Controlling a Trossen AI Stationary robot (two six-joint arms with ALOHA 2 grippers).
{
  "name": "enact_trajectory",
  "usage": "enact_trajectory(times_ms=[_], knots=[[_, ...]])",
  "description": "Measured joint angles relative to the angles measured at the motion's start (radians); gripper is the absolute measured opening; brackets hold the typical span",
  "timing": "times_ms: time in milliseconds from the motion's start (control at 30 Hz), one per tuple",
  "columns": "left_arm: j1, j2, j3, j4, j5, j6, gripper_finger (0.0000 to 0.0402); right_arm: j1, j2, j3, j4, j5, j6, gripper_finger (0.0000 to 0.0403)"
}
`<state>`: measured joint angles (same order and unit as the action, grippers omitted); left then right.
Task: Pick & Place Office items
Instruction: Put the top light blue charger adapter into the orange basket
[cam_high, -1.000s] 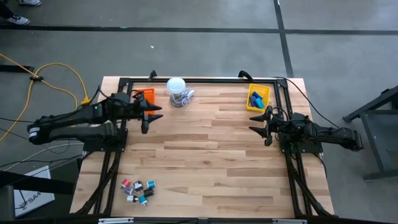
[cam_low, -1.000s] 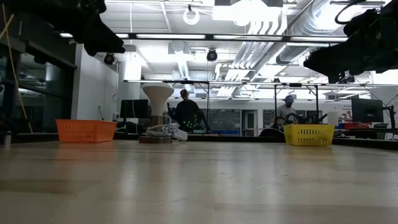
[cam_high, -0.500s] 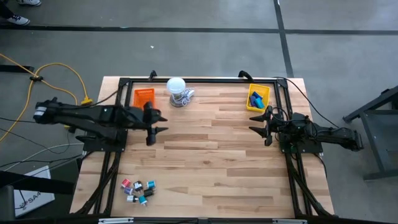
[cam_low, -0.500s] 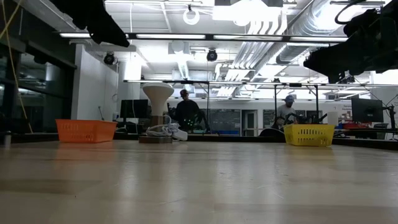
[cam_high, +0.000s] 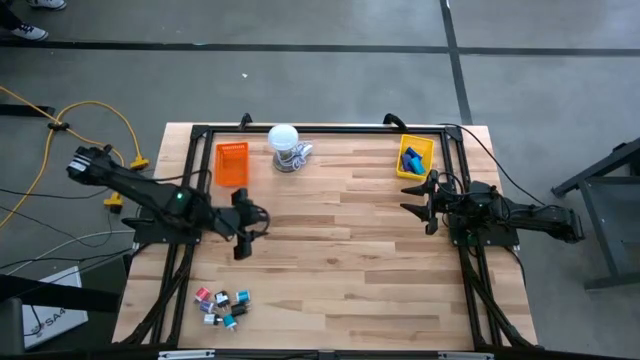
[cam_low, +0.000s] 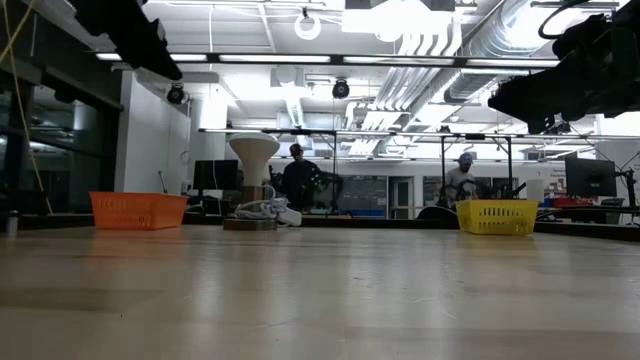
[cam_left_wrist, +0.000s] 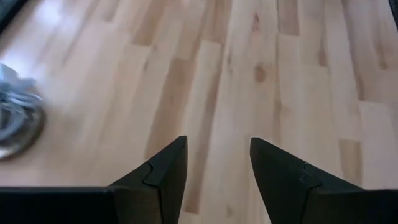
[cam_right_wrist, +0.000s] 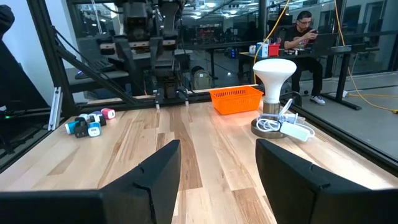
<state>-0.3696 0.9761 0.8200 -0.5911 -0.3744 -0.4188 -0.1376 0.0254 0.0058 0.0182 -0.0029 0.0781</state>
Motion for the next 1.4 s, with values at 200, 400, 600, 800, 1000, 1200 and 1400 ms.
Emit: enact_trajectory(times_ms=[200,400,600,800,1000,1200,1400], knots=[[-0.092,0.037,0.000,-0.011,0.000,-0.097,0.0167,0.000,0.000,0.000,0.000,0.000,0.000,0.0195],[-0.185,0.042,0.001,-0.043,0.000,-0.216,0.0167,0.000,0.000,0.000,0.000,0.000,0.000,0.0195],[-0.286,0.042,0.012,-0.093,0.002,-0.339,0.0167,0.000,0.000,0.000,0.000,0.000,0.000,0.0195],[-0.367,0.050,0.064,-0.126,0.002,-0.368,0.0167,0.000,0.000,0.000,0.000,0.000,0.000,0.0195],[-0.416,0.127,0.164,-0.183,0.006,-0.332,0.0167,0.000,0.000,0.000,0.000,0.000,0.000,0.0195],[-0.450,0.232,0.248,-0.263,0.011,-0.368,0.0167,0.000,0.000,0.000,0.000,0.000,0.000,0.0195],[-0.448,0.295,0.261,-0.313,0.062,-0.481,0.0167,0.000,0.000,0.000,0.000,0.000,0.000,0.0195]])
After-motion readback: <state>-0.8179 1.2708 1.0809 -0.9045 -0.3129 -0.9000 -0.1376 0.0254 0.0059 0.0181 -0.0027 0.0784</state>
